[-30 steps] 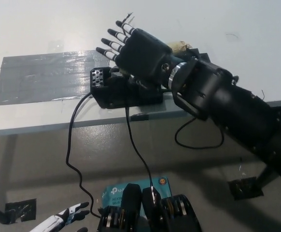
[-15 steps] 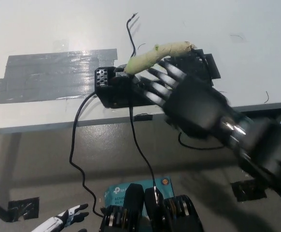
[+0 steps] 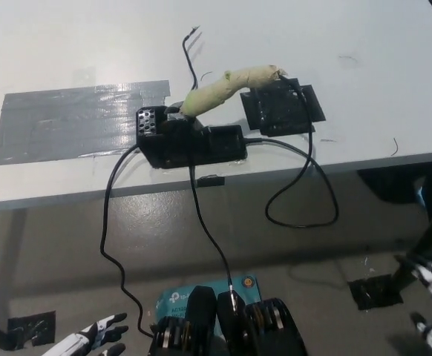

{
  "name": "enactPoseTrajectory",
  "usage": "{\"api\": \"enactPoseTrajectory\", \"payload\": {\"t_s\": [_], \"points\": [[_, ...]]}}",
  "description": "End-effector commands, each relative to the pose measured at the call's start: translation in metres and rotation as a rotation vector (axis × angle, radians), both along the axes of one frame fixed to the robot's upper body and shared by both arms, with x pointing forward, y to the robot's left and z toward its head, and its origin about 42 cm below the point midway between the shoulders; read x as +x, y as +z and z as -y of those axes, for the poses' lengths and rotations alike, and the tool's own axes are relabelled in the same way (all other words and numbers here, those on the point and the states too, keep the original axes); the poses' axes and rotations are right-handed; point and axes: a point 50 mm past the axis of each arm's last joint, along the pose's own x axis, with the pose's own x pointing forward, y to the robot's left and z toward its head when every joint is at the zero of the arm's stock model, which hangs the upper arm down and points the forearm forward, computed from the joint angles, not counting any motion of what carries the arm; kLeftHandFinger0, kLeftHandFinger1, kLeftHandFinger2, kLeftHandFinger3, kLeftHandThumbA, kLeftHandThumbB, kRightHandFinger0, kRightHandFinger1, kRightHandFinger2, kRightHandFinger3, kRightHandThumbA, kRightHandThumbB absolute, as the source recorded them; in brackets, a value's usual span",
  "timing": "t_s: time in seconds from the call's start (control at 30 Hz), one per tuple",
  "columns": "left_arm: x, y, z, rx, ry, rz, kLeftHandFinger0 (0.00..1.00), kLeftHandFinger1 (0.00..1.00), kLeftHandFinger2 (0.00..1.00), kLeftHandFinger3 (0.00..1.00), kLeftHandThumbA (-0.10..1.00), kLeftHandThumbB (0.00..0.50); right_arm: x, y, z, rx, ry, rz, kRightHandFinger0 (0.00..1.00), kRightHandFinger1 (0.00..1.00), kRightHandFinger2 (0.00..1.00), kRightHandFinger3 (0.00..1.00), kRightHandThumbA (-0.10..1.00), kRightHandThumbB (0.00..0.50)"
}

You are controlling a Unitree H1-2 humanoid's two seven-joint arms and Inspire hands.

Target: The robot uses its right hand to grab and lift the soldering gun kept on the middle of the table and puts it in its base

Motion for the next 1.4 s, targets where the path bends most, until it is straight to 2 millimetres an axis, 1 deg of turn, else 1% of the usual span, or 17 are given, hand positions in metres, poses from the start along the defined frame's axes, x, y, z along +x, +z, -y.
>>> {"api": "enactPoseTrajectory", "payload": {"t_s": [0.0, 0.07, 0.13, 0.17, 0.23, 0.27, 0.33, 0.37, 0.43, 0.53, 0.6, 0.7, 0.8, 1.03, 1.17, 1.3, 1.37], "points": [[-0.002, 0.005, -0.020, -0.036, 0.089, 0.016, 1.00, 1.00, 1.00, 1.00, 0.82, 0.350, -0.025, -0.027, 0.065, 0.563, -0.263, 0.049, 1.00, 1.00, 1.00, 1.00, 0.33, 0.321], [0.001, 0.005, -0.022, -0.036, 0.093, 0.020, 1.00, 1.00, 1.00, 1.00, 0.81, 0.331, -0.027, -0.039, 0.071, 0.623, -0.306, 0.026, 1.00, 1.00, 1.00, 1.00, 0.30, 0.317], [0.003, 0.005, -0.021, -0.037, 0.091, 0.021, 1.00, 1.00, 1.00, 1.00, 0.80, 0.316, -0.031, -0.052, 0.076, 0.708, -0.337, 0.037, 1.00, 1.00, 1.00, 1.00, 0.18, 0.308], [0.002, 0.004, -0.022, -0.038, 0.094, 0.022, 1.00, 1.00, 1.00, 1.00, 0.80, 0.315, -0.030, -0.051, 0.075, 0.709, -0.334, 0.038, 1.00, 1.00, 1.00, 1.00, 0.18, 0.307], [0.001, 0.004, -0.022, -0.050, 0.113, 0.021, 1.00, 1.00, 1.00, 1.00, 0.78, 0.311, -0.035, -0.065, 0.078, 0.727, -0.355, -0.010, 0.99, 1.00, 1.00, 1.00, 0.18, 0.286], [0.002, 0.006, -0.025, -0.048, 0.121, 0.024, 1.00, 1.00, 1.00, 1.00, 0.78, 0.311, -0.031, -0.067, 0.076, 0.734, -0.340, -0.015, 0.98, 1.00, 1.00, 1.00, 0.21, 0.291], [0.001, 0.005, -0.026, -0.046, 0.122, 0.022, 1.00, 1.00, 1.00, 1.00, 0.77, 0.312, -0.032, -0.066, 0.074, 0.760, -0.348, -0.022, 0.96, 1.00, 1.00, 1.00, 0.23, 0.313], [0.001, 0.005, -0.026, -0.045, 0.123, 0.021, 1.00, 1.00, 1.00, 1.00, 0.77, 0.281, -0.033, -0.067, 0.074, 0.773, -0.358, -0.028, 0.99, 1.00, 1.00, 1.00, 0.22, 0.317], [0.009, 0.008, -0.024, -0.049, 0.129, 0.036, 1.00, 1.00, 1.00, 1.00, 0.76, 0.264, -0.024, -0.064, 0.076, 0.788, -0.361, -0.024, 1.00, 1.00, 1.00, 1.00, 0.24, 0.323], [0.007, 0.008, -0.024, -0.065, 0.136, 0.027, 1.00, 1.00, 1.00, 1.00, 0.75, 0.258, -0.025, -0.064, 0.075, 0.782, -0.357, -0.028, 1.00, 1.00, 1.00, 1.00, 0.20, 0.307], [0.012, 0.010, -0.021, -0.074, 0.131, 0.034, 1.00, 1.00, 1.00, 1.00, 0.75, 0.254, -0.022, -0.060, 0.078, 0.748, -0.353, -0.015, 0.99, 1.00, 1.00, 1.00, 0.22, 0.304], [0.012, 0.009, -0.022, -0.079, 0.122, 0.044, 1.00, 1.00, 1.00, 1.00, 0.74, 0.226, -0.020, -0.058, 0.074, 0.735, -0.361, -0.026, 0.98, 1.00, 1.00, 1.00, 0.19, 0.296], [0.013, 0.009, -0.022, -0.081, 0.120, 0.042, 1.00, 1.00, 1.00, 1.00, 0.74, 0.245, -0.018, -0.059, 0.073, 0.724, -0.353, -0.049, 1.00, 1.00, 1.00, 1.00, 0.21, 0.297], [0.014, 0.009, -0.025, -0.080, 0.128, 0.043, 1.00, 1.00, 1.00, 1.00, 0.74, 0.257, -0.010, -0.058, 0.068, 0.748, -0.332, -0.074, 1.00, 1.00, 1.00, 1.00, 0.17, 0.291], [0.014, 0.012, -0.027, -0.077, 0.130, 0.041, 1.00, 1.00, 1.00, 1.00, 0.74, 0.239, -0.005, -0.060, 0.065, 0.746, -0.331, -0.070, 1.00, 1.00, 1.00, 1.00, 0.18, 0.305], [0.015, 0.011, -0.028, -0.081, 0.140, 0.039, 1.00, 1.00, 1.00, 1.00, 0.74, 0.259, -0.001, -0.058, 0.065, 0.723, -0.326, -0.074, 1.00, 1.00, 1.00, 1.00, 0.22, 0.309], [0.012, 0.011, -0.029, -0.071, 0.147, 0.036, 1.00, 1.00, 1.00, 1.00, 0.74, 0.255, 0.004, -0.058, 0.064, 0.720, -0.329, -0.079, 1.00, 1.00, 1.00, 1.00, 0.18, 0.318]]}}
